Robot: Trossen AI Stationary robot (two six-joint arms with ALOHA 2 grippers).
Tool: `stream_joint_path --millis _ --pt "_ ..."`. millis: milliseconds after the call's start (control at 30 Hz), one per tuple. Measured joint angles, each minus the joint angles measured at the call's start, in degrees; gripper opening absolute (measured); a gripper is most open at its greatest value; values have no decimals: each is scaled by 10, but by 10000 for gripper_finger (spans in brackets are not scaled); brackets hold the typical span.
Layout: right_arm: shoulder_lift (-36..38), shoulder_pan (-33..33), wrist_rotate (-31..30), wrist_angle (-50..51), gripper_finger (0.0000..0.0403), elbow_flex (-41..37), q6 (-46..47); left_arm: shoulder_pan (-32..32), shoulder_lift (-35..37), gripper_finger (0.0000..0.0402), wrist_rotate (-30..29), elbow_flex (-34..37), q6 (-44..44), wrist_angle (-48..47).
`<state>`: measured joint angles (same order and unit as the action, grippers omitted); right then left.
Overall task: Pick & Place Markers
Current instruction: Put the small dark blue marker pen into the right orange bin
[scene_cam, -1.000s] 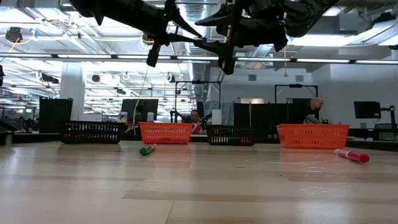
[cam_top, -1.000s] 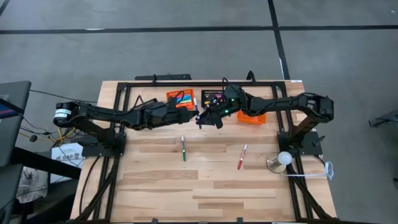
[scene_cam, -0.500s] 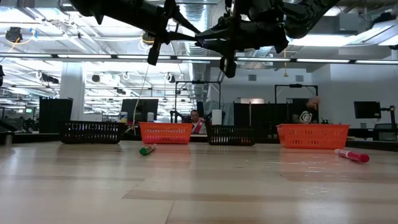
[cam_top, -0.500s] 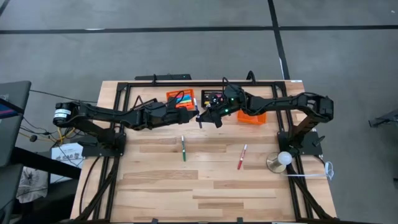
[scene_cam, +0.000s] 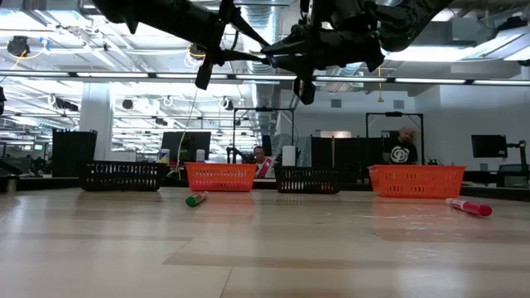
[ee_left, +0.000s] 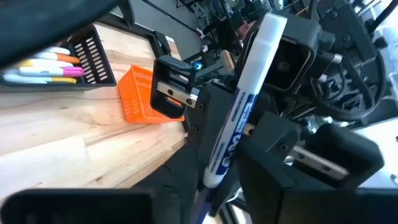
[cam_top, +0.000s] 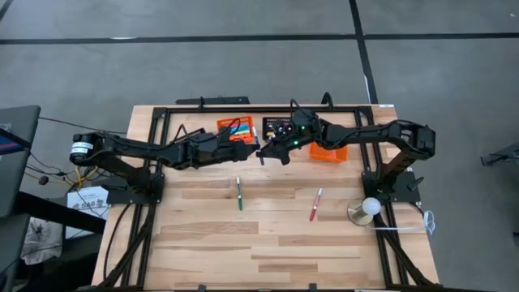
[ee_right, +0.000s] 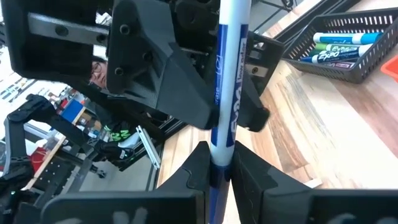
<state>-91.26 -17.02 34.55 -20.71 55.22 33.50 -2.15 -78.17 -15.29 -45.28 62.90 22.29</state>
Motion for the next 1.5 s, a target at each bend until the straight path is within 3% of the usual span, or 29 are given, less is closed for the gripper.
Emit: stream_joint_path --millis 300,467,767,1000,1200,1500 --pt "1 -8 2 5 31 0 3 0 0 208 0 0 -14 0" --pt "1 -19 3 11 31 0 3 0 0 246 3 0 -45 1" --pt "13 -56 3 88 31 1 -37 0 15 259 3 1 -78 0" --pt "52 -91 -8 159 31 1 -81 0 38 258 3 1 -163 -2" --pt "115 -117 -67 306 31 1 -154 -9 39 255 3 1 -182 -18" --pt "189 -123 -240 568 31 1 -248 -22 39 254 1 74 -192 -21"
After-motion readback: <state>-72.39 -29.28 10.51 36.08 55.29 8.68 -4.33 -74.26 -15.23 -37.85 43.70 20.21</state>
